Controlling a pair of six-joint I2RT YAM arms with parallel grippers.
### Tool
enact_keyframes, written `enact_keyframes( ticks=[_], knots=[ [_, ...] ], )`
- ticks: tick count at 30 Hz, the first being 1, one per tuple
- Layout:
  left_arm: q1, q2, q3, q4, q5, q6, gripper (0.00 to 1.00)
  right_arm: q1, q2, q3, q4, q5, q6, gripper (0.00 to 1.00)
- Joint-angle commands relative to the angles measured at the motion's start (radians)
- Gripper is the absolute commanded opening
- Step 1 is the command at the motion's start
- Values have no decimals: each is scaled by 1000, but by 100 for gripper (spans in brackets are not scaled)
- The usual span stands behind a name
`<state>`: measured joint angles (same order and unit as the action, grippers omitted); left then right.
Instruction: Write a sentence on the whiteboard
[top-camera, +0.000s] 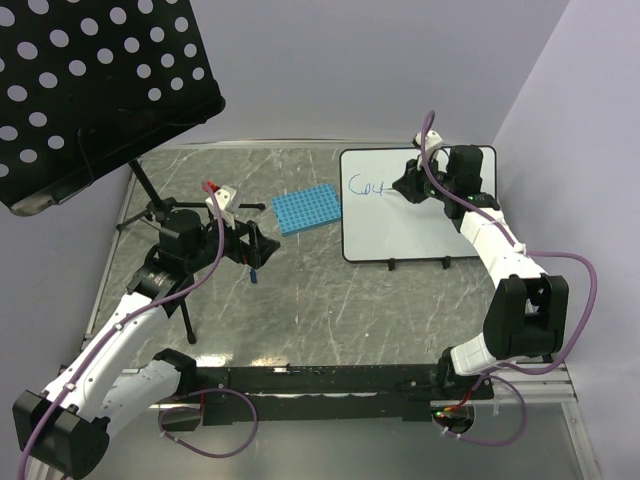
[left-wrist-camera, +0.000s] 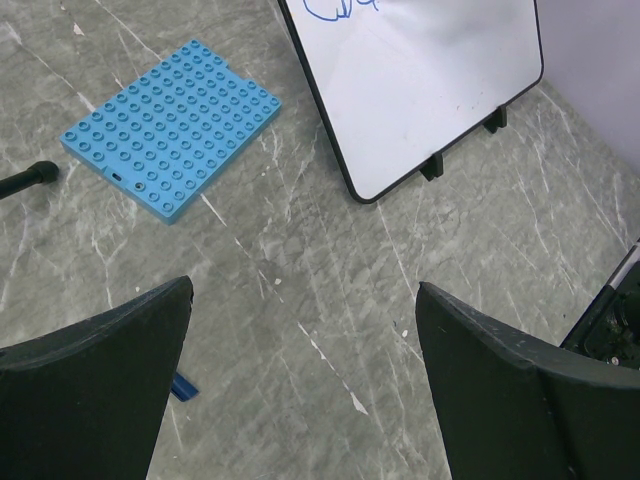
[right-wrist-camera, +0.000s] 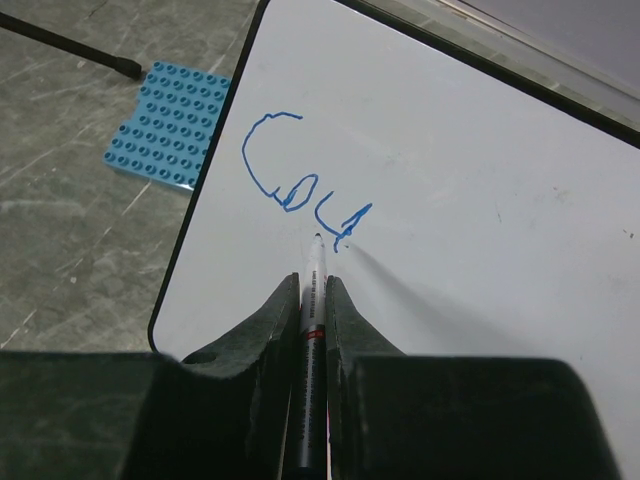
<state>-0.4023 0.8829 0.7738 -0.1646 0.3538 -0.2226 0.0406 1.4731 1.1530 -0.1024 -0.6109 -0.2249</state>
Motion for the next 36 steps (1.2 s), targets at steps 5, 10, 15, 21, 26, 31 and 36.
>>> enact_keyframes(
  ticks=[5,10,15,21,26,31,36],
  knots=[
    [3,-18,4,17,13,2,97,-8,-57,-4,50,-18,-5,0],
    [3,-18,4,17,13,2,97,-10,-56,-6,49,-20,-7,0],
    [3,-18,4,17,13,2,97,-10,-56,-6,49,-21,-8,0],
    [3,-19,4,17,13,2,97,-11,-54,-6,49,-24,-11,0],
    [3,-21,2,17,13,3,97,-13,-57,-6,47,-21,-21,0],
    [3,-19,4,17,13,5,97,-11,-59,-6,43,-23,-51,0],
    [3,-18,4,17,11,3,97,-10,-53,33,3,-24,-102,0]
  ],
)
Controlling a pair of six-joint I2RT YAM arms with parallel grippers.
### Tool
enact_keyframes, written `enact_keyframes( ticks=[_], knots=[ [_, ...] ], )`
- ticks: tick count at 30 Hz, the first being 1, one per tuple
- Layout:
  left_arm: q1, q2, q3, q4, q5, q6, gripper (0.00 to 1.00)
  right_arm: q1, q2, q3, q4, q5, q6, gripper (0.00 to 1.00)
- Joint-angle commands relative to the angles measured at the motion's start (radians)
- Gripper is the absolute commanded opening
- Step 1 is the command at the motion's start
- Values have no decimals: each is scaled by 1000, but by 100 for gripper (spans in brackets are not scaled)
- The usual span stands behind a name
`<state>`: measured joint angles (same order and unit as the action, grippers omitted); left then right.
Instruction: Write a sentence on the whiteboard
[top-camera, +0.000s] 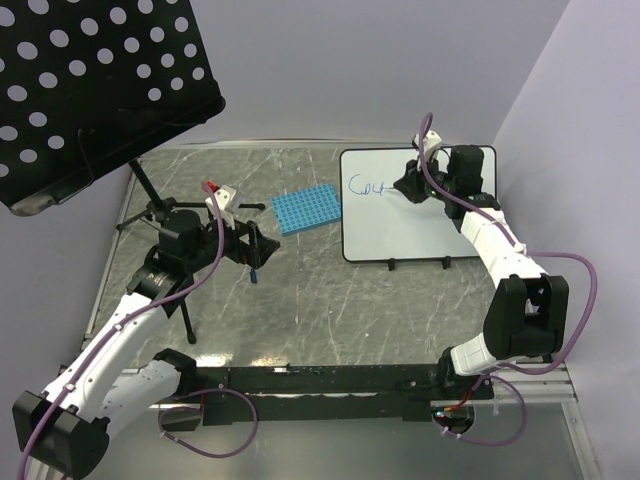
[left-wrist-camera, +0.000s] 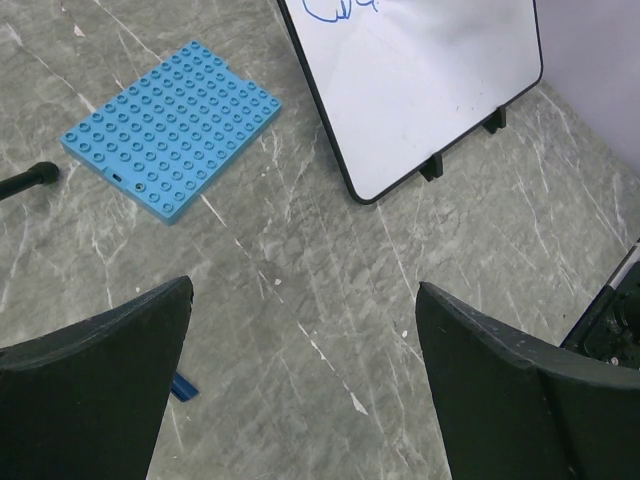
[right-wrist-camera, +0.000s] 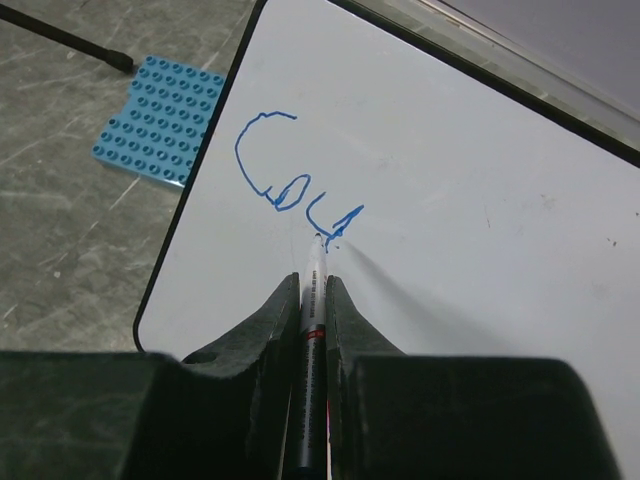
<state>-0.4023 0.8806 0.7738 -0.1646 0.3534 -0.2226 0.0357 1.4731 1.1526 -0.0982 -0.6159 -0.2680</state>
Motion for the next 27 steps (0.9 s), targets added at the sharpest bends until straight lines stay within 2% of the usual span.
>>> enact_keyframes(
  ticks=[1,8,18,27],
  knots=[
    [3,-15,4,19,12,5,97,-5,-48,53,-24,-22,-68,0],
    [3,-11,4,19,12,5,97,-5,-30,96,-54,-15,-111,0],
    [3,-6,4,17,10,6,97,6,-14,93,-8,-7,-85,0],
    [3,1,7,16,9,8,97,49,-8,75,14,50,-129,0]
  ],
)
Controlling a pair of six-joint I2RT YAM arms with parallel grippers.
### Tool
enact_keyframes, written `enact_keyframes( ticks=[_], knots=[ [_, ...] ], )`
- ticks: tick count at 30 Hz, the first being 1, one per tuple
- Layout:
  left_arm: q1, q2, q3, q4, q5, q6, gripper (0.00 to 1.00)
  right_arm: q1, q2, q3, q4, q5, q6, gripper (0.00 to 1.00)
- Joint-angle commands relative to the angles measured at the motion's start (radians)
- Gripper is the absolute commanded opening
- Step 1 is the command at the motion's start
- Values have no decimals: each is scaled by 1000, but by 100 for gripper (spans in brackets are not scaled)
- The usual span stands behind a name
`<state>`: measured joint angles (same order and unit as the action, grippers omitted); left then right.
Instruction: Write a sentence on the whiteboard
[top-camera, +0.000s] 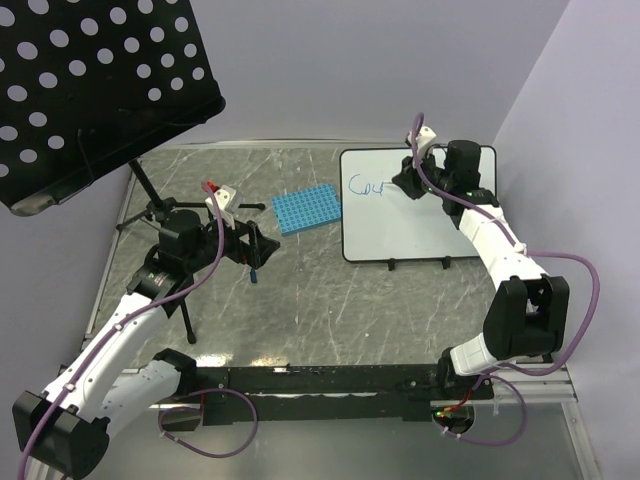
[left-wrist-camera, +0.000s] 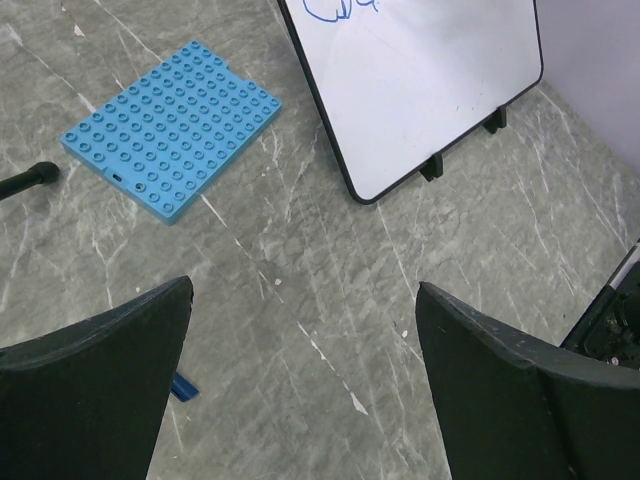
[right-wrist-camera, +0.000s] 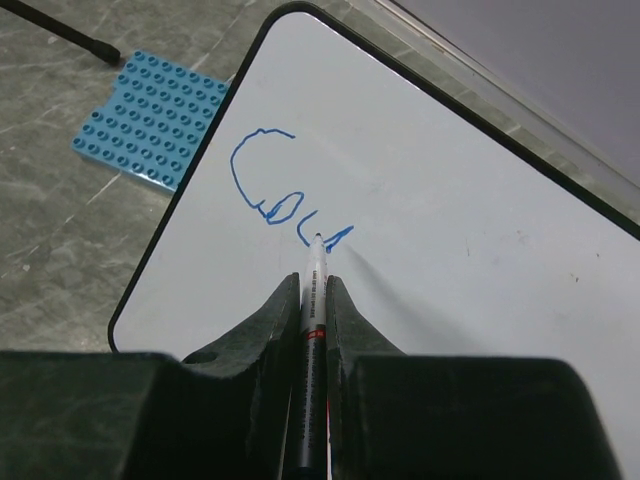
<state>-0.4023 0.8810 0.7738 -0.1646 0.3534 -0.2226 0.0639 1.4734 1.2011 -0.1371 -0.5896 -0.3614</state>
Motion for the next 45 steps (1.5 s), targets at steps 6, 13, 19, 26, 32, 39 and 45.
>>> enact_keyframes(
  ticks=[6,13,19,26,32,39,45],
  knots=[
    [3,-7,4,16,7,6,97,37,-9,11,71,89,-63,0],
    [3,-4,4,17,10,6,97,37,19,12,80,142,-57,0],
    [3,-10,2,17,7,5,97,40,44,18,74,146,-56,0],
    [3,-10,2,16,9,5,97,47,71,28,70,159,-56,0],
    [3,-13,2,16,6,8,97,50,87,29,65,160,-54,0],
    [3,-16,4,14,6,8,97,48,85,28,44,152,-63,0],
    [3,-17,4,14,6,6,97,50,84,31,18,146,-73,0]
  ],
)
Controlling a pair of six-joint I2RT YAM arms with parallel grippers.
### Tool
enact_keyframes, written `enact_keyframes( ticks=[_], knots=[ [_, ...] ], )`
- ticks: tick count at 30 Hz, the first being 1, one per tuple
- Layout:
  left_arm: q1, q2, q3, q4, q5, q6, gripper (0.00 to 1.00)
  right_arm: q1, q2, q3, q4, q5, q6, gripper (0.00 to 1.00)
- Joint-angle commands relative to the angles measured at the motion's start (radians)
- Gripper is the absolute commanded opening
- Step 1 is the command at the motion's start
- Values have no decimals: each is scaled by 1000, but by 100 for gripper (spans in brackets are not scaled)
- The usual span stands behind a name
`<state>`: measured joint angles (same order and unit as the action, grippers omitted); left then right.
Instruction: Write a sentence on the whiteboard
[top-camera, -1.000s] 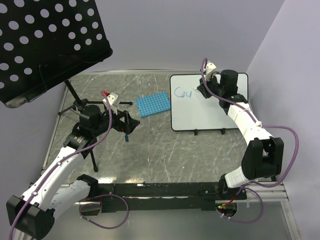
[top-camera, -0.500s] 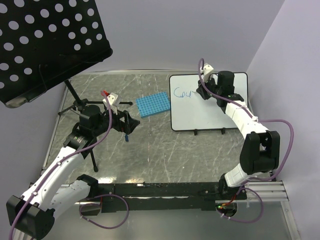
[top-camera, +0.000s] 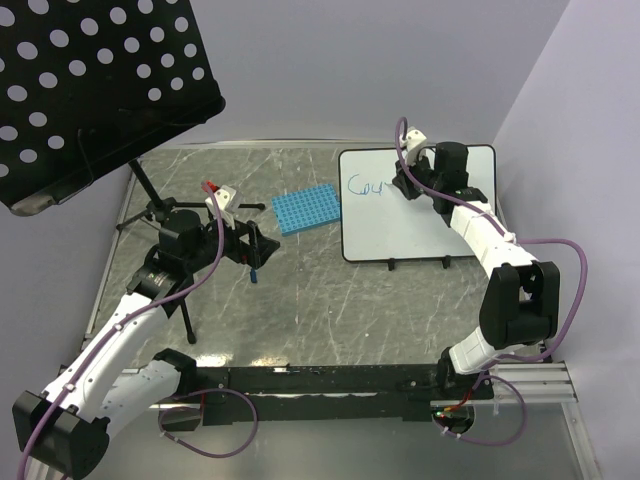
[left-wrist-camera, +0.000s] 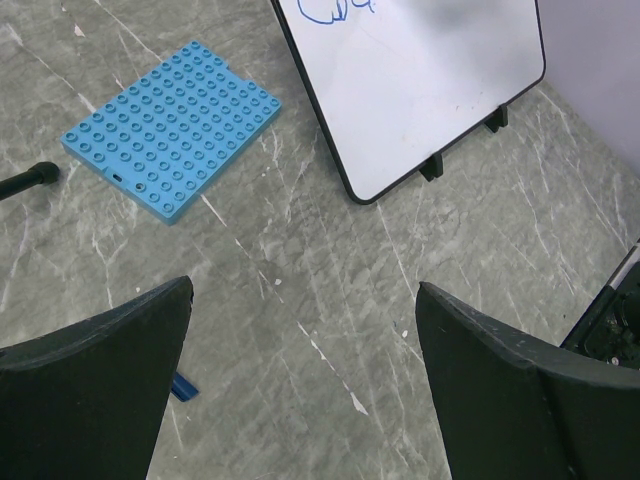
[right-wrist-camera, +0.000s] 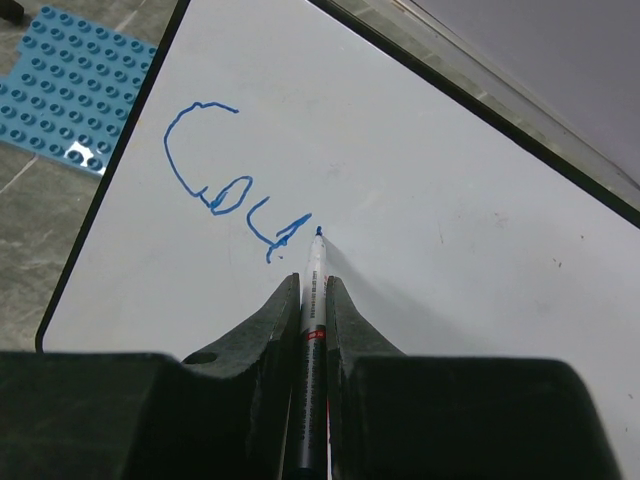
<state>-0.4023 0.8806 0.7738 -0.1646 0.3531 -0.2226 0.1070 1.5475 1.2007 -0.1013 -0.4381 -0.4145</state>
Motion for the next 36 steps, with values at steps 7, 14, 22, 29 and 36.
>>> enact_keyframes(
  ticks=[7,14,22,29,36],
  knots=[
    [3,-20,4,14,6,6,97,6,3,27,-54,-16,-30,0],
    [3,-23,4,16,6,8,97,5,-7,17,-67,-27,-33,0],
    [3,-23,2,16,6,8,97,5,-6,23,-78,-28,-32,0],
    [3,-22,4,16,7,8,97,7,-3,30,-84,-33,-33,0],
    [3,-19,4,16,9,8,97,5,-3,28,-63,-14,-18,0]
  ],
)
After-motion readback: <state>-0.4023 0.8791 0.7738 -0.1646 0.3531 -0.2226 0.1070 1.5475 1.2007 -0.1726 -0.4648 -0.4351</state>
